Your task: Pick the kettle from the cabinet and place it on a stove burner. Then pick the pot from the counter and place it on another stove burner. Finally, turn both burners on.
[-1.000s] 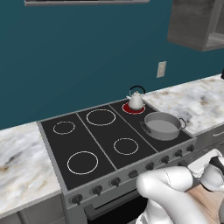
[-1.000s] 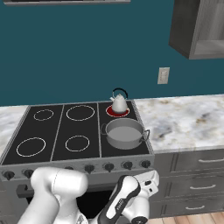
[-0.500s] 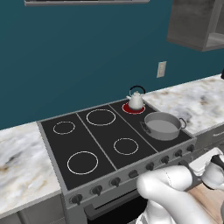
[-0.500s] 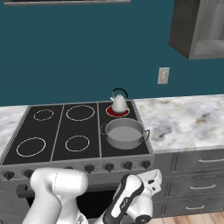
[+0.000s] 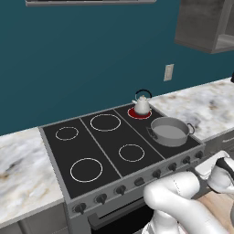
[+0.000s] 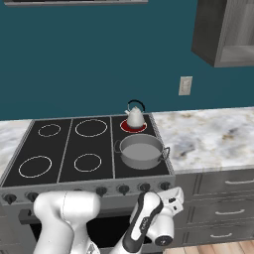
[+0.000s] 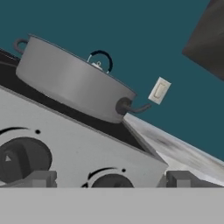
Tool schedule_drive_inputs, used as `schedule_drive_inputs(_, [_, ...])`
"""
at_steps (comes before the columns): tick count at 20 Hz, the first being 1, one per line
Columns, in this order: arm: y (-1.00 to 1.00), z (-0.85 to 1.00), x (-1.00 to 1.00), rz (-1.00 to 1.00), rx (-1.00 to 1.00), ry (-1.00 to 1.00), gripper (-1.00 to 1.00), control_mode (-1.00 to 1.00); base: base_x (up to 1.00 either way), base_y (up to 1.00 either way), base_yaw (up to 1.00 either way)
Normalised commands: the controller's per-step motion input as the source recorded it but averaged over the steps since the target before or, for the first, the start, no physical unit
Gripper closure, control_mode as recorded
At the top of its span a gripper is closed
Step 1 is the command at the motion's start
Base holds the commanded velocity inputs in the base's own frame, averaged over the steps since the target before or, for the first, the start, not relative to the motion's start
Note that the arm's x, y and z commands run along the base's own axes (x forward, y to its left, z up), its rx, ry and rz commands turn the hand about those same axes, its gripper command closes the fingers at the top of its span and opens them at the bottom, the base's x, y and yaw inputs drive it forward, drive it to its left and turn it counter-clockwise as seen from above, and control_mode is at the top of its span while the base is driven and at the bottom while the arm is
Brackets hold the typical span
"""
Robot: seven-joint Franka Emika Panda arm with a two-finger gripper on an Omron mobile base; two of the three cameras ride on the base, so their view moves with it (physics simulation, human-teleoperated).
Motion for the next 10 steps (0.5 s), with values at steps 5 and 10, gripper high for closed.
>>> schedule_drive_inputs(5, [-0.01,-0.07,0.16,0.00,0.00,0.01,-1.00,-1.00,0.00,0.00,0.00])
schedule_drive_inputs(10, [-0.08,-0.12,0.04,0.00,0.00,0.00,-1.00,-1.00,0.00,0.00,0.00])
